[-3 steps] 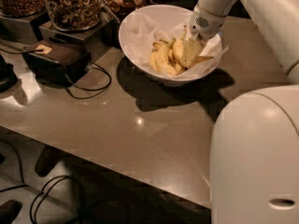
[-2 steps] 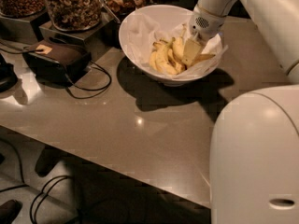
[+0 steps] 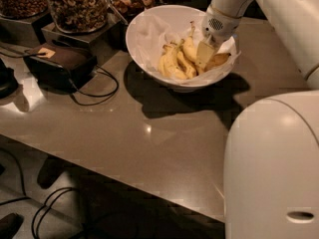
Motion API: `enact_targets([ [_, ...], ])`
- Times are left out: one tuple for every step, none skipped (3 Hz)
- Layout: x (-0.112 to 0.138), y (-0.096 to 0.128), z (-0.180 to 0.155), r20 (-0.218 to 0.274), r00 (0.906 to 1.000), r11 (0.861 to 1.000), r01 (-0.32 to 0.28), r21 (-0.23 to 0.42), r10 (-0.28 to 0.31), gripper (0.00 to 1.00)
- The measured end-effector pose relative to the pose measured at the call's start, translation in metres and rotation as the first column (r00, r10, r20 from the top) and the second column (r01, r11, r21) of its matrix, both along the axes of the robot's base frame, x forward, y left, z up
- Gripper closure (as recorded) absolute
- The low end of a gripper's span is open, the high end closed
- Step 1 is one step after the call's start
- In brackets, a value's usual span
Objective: Pick banana from white bowl
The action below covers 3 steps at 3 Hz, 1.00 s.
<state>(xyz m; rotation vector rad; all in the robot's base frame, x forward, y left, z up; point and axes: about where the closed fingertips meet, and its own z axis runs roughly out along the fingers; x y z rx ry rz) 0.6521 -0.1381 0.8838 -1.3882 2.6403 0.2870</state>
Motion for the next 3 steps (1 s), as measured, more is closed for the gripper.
enact_targets([
  [-0.0001,0.0001,-0.005,0.0,1.0,1.0,0.0,0.0,0.0,1.0],
  [-0.0001,0.0001,-0.0051,0.0,1.0,1.0,0.0,0.0,0.0,1.0],
  [-0.0001,0.0001,-0.0051,0.0,1.0,1.0,0.0,0.0,0.0,1.0],
])
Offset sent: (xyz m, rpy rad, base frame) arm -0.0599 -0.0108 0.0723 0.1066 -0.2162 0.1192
